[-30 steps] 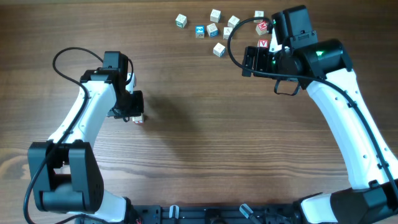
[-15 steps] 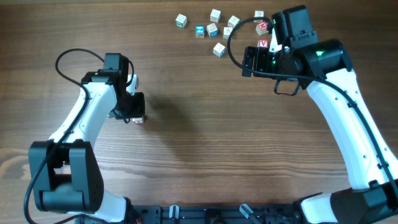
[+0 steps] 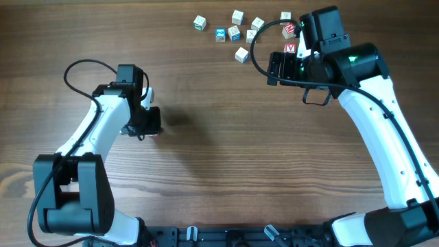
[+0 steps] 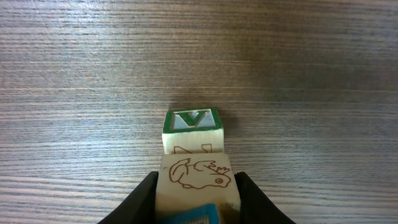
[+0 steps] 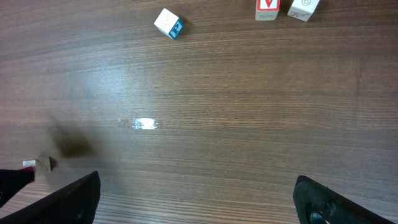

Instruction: Form a tower

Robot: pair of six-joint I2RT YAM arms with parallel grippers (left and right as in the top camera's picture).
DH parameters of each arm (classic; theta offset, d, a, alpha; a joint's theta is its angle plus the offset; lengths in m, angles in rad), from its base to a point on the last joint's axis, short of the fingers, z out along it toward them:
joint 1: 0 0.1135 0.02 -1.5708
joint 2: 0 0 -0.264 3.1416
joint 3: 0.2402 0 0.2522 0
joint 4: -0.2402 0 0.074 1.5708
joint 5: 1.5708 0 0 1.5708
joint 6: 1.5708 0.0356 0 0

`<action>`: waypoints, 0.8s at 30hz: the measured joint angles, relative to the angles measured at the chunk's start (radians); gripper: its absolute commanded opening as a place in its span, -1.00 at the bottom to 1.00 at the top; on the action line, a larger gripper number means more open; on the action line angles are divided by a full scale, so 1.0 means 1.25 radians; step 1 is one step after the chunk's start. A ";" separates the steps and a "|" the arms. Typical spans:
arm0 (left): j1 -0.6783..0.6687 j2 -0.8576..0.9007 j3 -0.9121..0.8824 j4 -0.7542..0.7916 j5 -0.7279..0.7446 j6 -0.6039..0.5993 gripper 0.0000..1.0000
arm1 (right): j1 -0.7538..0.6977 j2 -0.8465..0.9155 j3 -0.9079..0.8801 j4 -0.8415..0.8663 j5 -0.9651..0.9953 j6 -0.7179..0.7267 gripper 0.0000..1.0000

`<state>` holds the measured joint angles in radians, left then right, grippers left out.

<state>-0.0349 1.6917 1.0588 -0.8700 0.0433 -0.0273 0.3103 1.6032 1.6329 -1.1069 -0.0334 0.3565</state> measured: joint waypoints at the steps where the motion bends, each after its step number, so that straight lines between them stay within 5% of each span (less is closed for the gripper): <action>1: 0.000 0.000 0.000 0.002 0.000 0.000 -0.66 | 0.000 0.000 0.000 0.000 0.000 0.000 0.99; 18: 0.000 0.000 0.000 0.020 0.000 0.000 -0.59 | 0.000 0.000 0.000 0.000 0.000 -0.002 0.99; 24: 0.000 0.000 0.000 0.020 0.000 0.000 -0.39 | 0.000 0.000 0.000 0.000 0.000 -0.002 0.99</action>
<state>-0.0349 1.6917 1.0584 -0.8444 0.0433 -0.0273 0.3103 1.6032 1.6329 -1.1072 -0.0334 0.3534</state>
